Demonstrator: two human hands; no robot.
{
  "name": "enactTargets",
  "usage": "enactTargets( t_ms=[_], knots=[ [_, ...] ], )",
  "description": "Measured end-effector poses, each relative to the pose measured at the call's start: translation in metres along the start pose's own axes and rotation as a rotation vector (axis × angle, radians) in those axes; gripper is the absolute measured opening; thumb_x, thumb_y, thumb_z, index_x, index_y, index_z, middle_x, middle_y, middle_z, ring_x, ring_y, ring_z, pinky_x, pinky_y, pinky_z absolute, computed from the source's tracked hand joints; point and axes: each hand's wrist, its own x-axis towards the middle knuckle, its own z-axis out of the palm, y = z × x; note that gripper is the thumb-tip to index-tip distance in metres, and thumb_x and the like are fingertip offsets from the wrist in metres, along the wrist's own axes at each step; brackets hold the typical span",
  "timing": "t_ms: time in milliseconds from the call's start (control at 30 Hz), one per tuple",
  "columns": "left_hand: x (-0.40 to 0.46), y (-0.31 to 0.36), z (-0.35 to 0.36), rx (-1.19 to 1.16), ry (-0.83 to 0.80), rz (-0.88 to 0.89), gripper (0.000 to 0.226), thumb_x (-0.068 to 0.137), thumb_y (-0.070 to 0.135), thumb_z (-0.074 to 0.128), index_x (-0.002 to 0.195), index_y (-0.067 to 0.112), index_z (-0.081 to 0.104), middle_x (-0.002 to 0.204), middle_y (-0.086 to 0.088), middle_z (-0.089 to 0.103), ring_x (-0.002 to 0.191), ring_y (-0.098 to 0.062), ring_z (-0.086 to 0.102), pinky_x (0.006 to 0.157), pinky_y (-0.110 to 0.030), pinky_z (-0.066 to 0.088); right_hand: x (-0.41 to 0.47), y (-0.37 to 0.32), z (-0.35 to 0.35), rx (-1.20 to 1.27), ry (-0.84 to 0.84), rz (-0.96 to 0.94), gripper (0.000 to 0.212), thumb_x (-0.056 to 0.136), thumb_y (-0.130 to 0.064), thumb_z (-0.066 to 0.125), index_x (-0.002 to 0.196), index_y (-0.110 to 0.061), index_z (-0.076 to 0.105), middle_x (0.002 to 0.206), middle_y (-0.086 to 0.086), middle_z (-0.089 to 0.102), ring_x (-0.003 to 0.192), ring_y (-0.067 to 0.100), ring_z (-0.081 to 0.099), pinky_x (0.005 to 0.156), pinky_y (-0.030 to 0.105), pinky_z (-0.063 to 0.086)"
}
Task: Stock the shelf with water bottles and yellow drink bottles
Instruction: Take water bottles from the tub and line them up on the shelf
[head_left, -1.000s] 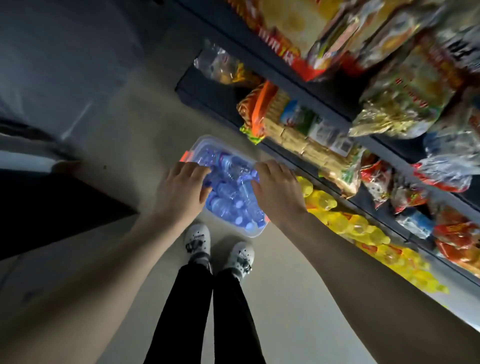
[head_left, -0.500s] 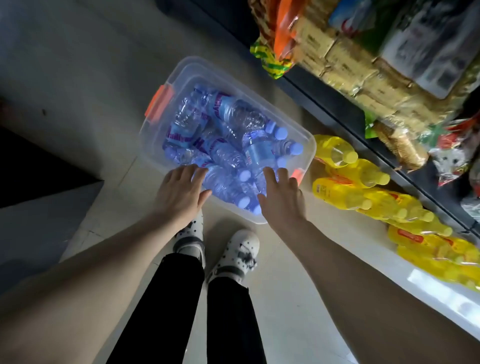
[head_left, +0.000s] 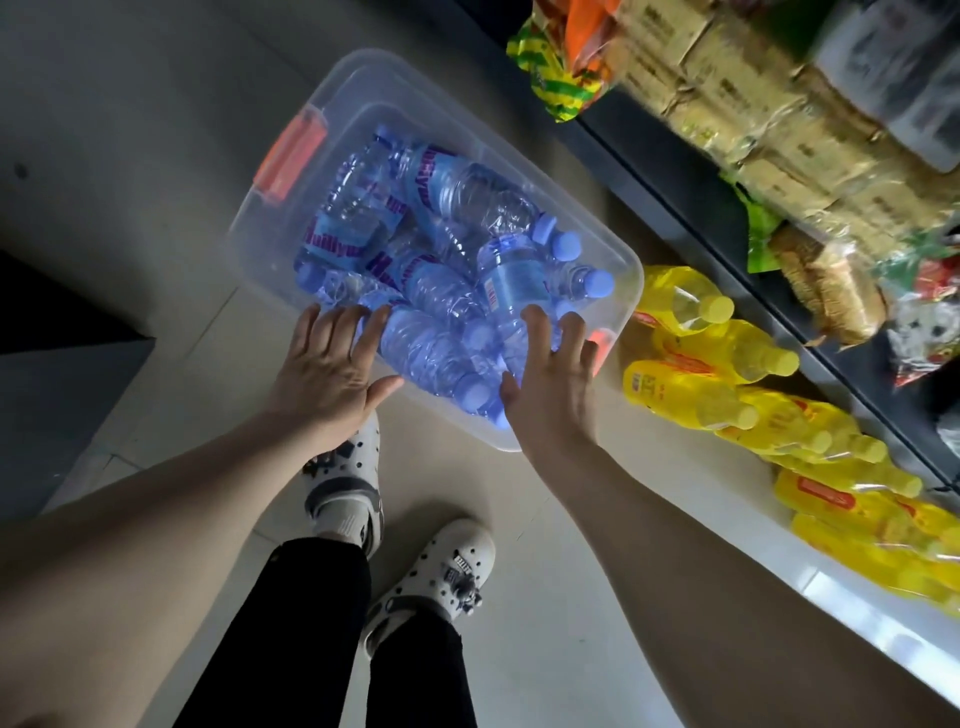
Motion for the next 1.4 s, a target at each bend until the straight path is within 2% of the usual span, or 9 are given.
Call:
enactTargets(
  t_ms=[167,267,433,700,967,1033,1167,1300,1400],
  knots=[
    [0.002,-0.003,-0.015,0.000,-0.128,0.004,0.076,0.098,0.051,0.046,0.156,0.011,0.017,0.146,-0.023,0.037,0.136,-0.041,0.034,0.118,-0.051,0.013,0.003,-0.003,-0.021,0.065,-0.083,0.076,0.075,0.078,-0.014,0.070,0.141,-0.028,0.033,0.131,0.015,0.036,0.110,0.040,0.036,0.101,0.052,0.041],
    [0.007,0.001,-0.046,0.008,-0.415,-0.088,0.076,0.102,0.052,0.032,0.157,0.017,-0.005,0.161,-0.016,0.012,0.150,-0.033,0.007,0.122,-0.042,0.005,0.011,-0.008,-0.064,0.117,-0.135,0.136,0.062,0.087,-0.020,0.067,0.140,-0.021,0.035,0.125,0.013,0.046,0.110,0.039,0.049,0.088,0.039,0.042],
    [0.001,0.016,-0.121,0.014,-0.636,-0.118,0.065,0.103,0.048,0.033,0.157,0.017,0.015,0.162,-0.015,0.013,0.150,-0.032,0.009,0.121,-0.042,0.019,0.024,-0.016,-0.171,0.272,-0.096,0.108,0.049,0.082,-0.024,0.073,0.119,-0.019,0.042,0.110,0.007,0.064,0.095,0.035,0.062,0.075,0.035,0.042],
    [-0.012,0.059,-0.329,-0.149,-0.380,-0.133,0.057,0.093,0.039,0.060,0.143,0.018,0.042,0.134,-0.010,0.056,0.121,-0.028,0.056,0.097,-0.037,0.047,-0.006,-0.032,-0.408,0.510,-0.031,0.046,0.047,0.071,-0.030,0.083,0.104,-0.030,0.049,0.088,-0.010,0.060,0.078,0.019,0.055,0.065,0.029,0.038],
    [-0.029,0.129,-0.596,-0.584,0.074,0.115,0.100,0.068,0.035,0.087,0.149,0.017,0.032,0.141,-0.009,0.044,0.126,-0.024,0.051,0.104,-0.039,0.044,-0.040,-0.071,-0.688,0.498,0.172,-0.206,0.047,0.064,-0.035,0.089,0.095,-0.030,0.055,0.087,-0.018,0.059,0.074,-0.001,0.055,0.061,0.010,0.039],
    [-0.030,0.146,-0.658,-0.708,0.130,0.218,0.107,0.058,0.045,0.088,0.147,0.026,0.033,0.142,-0.003,0.046,0.121,-0.020,0.056,0.101,-0.041,0.049,-0.050,-0.082,-0.749,0.520,0.263,-0.269,0.049,0.062,-0.038,0.089,0.097,-0.026,0.056,0.088,-0.017,0.059,0.075,0.000,0.055,0.066,0.015,0.042],
    [-0.033,0.171,-0.767,-0.736,0.273,0.314,0.076,0.063,0.040,0.090,0.127,0.024,0.051,0.117,0.010,0.063,0.104,-0.010,0.063,0.087,-0.029,0.052,-0.072,-0.101,-0.847,0.529,0.443,-0.338,0.055,0.063,-0.045,0.088,0.103,-0.025,0.057,0.091,-0.015,0.062,0.079,0.002,0.059,0.066,0.019,0.047],
    [-0.047,0.185,-0.856,-0.722,0.281,0.446,0.068,0.068,0.046,0.085,0.126,0.029,0.055,0.119,0.014,0.066,0.106,-0.005,0.063,0.092,-0.029,0.052,-0.089,-0.117,-0.930,0.529,0.587,-0.294,0.047,0.069,-0.046,0.085,0.101,-0.024,0.059,0.087,-0.014,0.063,0.074,0.000,0.057,0.060,0.010,0.043],
    [-0.058,0.196,-0.913,-0.751,0.268,0.564,0.065,0.069,0.055,0.080,0.126,0.033,0.057,0.116,0.017,0.069,0.107,-0.003,0.064,0.096,-0.038,0.053,-0.093,-0.124,-0.978,0.650,0.686,-0.285,0.046,0.075,-0.049,0.080,0.106,-0.020,0.063,0.098,-0.008,0.068,0.087,0.005,0.064,0.078,0.022,0.055]
  ],
)
